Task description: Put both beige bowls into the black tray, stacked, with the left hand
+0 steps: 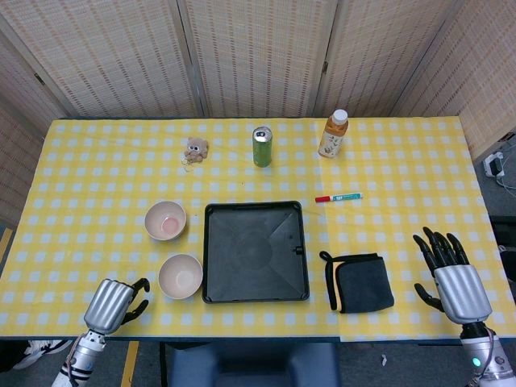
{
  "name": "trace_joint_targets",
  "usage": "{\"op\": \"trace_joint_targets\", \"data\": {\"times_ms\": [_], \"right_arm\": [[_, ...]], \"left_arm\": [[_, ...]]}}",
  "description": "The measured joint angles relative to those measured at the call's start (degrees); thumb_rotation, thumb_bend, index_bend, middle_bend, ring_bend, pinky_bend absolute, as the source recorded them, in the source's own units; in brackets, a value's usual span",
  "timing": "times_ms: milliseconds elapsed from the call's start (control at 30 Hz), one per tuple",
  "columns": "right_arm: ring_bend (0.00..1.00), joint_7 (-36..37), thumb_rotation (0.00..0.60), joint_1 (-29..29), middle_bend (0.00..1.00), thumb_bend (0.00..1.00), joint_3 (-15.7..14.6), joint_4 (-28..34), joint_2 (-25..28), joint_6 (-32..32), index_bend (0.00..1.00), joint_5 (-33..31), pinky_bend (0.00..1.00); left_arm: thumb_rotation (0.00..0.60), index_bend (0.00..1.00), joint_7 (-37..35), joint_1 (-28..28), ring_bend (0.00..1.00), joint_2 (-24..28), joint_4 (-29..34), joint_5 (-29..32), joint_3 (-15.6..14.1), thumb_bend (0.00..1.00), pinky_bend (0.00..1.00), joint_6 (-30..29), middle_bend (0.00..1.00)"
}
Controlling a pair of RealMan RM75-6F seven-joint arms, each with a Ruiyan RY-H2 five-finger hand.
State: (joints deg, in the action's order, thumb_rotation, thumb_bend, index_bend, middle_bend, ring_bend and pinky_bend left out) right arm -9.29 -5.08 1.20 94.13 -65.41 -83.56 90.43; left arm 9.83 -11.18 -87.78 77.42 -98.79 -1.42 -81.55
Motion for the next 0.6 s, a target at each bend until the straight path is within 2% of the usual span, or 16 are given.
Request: {"op": "trace_joint_targets", "data": {"times_ms": [600], "right_arm": [[0.00,1.6,0.600,0.4,0.00,0.31,0.2,-0.1,0.5,-1.3,0.00,0.2,0.00]], "left_arm": [[0.600,0.51,3.1,-3.8,1.00,-3.6,1.3,2.4,0.3,0.32,1.00,5.3,1.00]]}}
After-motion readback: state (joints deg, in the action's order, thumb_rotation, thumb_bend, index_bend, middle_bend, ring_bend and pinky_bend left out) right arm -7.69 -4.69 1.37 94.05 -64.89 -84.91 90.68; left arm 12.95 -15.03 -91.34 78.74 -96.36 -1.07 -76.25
